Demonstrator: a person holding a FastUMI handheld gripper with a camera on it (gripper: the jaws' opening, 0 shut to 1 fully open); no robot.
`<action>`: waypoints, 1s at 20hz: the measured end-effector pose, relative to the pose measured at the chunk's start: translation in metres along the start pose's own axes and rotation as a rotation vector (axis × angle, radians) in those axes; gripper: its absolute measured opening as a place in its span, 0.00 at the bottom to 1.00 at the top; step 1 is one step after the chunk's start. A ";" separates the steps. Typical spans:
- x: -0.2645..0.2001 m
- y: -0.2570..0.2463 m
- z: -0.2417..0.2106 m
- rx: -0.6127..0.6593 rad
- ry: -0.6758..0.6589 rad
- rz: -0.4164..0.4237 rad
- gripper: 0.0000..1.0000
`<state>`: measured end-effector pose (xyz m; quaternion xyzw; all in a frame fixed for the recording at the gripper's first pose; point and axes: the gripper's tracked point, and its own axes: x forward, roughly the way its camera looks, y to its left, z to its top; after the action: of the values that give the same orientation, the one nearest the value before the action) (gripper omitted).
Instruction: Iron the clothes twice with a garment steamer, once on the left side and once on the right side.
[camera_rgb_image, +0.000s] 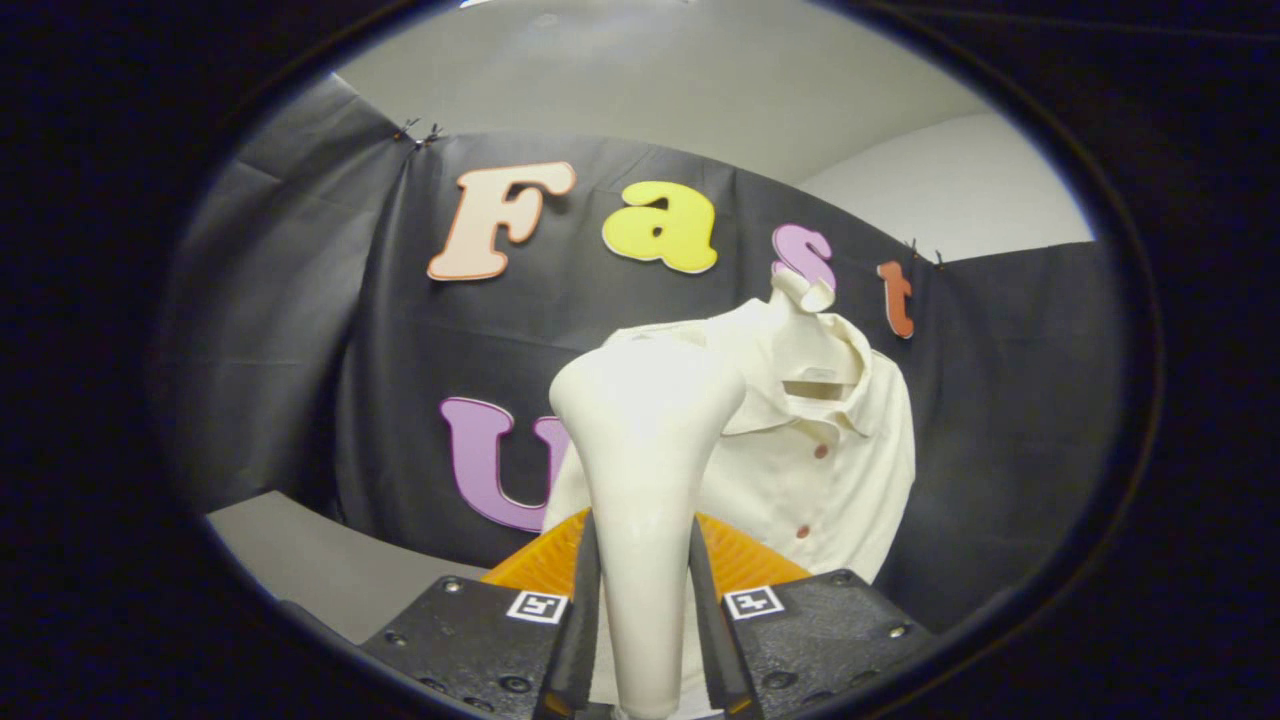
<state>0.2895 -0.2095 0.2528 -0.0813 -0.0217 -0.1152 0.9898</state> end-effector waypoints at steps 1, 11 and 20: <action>0.006 -0.007 -0.011 0.004 0.021 -0.007 0.43; 0.020 0.000 -0.098 0.091 0.081 0.049 0.43; 0.000 0.000 -0.176 0.096 0.148 0.073 0.43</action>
<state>0.2938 -0.2392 0.0791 -0.0257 0.0488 -0.0834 0.9950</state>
